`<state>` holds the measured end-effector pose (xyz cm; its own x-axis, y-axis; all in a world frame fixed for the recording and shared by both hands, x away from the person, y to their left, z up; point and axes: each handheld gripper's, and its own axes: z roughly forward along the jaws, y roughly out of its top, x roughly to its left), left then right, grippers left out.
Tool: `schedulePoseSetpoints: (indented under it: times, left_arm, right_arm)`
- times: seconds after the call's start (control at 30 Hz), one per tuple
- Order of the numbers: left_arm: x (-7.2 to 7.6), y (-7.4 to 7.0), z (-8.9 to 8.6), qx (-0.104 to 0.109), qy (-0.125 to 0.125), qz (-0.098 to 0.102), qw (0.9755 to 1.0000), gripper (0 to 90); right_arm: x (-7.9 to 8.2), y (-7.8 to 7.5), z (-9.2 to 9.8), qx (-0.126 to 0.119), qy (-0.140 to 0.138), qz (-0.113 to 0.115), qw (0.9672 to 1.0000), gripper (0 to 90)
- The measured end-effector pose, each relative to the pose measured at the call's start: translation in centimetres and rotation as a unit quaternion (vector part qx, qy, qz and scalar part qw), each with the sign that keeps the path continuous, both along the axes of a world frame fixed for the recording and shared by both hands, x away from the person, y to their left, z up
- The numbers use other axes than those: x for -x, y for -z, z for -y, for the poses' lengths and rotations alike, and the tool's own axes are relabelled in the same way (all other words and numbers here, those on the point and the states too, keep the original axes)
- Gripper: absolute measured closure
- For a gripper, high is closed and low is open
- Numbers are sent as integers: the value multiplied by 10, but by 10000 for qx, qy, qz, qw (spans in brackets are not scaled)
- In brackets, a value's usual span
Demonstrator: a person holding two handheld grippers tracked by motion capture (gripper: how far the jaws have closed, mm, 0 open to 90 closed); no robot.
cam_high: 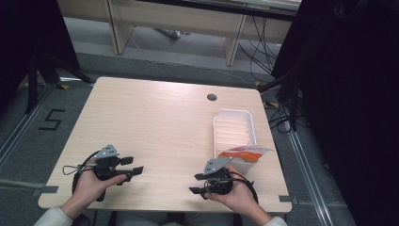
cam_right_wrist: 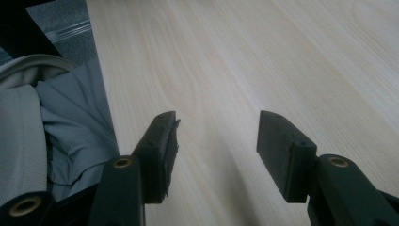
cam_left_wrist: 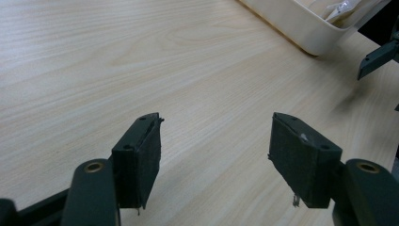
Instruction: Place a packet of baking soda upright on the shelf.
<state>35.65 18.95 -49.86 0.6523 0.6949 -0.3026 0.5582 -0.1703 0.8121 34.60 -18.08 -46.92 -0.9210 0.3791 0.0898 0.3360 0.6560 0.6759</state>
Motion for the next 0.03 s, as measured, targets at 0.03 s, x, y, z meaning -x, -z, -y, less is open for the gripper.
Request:
schedulePoseSetpoints:
  times: [0.03]
  left_arm:
    - [0,1,0,22,-5,24,10000,339]
  right_arm:
    - [0,0,0,0,0,0,10000,482]
